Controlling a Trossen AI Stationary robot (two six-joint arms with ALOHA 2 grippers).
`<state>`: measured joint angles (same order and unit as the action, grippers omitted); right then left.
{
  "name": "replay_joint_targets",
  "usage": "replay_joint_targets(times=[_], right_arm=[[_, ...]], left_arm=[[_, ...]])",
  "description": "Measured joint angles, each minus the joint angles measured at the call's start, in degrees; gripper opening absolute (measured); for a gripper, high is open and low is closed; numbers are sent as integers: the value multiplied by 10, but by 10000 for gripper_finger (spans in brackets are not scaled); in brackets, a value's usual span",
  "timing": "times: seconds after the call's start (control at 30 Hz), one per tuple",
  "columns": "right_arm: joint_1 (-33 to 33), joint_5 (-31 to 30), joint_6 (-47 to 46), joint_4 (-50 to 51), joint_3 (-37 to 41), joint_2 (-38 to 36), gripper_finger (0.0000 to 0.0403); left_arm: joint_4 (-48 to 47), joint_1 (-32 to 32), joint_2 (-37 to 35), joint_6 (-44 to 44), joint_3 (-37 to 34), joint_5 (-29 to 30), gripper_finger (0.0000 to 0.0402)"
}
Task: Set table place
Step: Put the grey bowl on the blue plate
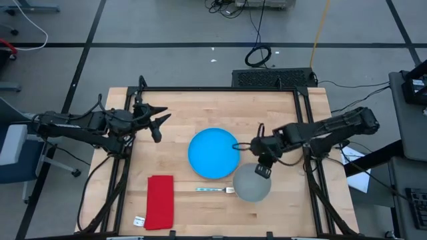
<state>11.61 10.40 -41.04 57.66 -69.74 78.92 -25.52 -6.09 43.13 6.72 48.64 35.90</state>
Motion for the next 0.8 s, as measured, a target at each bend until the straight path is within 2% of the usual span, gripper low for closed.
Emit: replay_joint_targets(times=[0.23, 0.37, 0.6, 0.8], right_arm=[[-50, 17, 106, 81, -117, 95, 0], [-75, 17, 159, 89, -176, 133, 0], [-128, 35, 221, 91, -214, 171, 0], [-164, 51, 282, 88, -252, 212, 0]], left_arm=[[-23, 0, 0, 3, 0, 0, 141], [-38, 0, 0, 14, 0, 0, 141], [-62, 0, 0, 11, 0, 6, 141], [-88, 0, 0, -4, 0, 62, 141]])
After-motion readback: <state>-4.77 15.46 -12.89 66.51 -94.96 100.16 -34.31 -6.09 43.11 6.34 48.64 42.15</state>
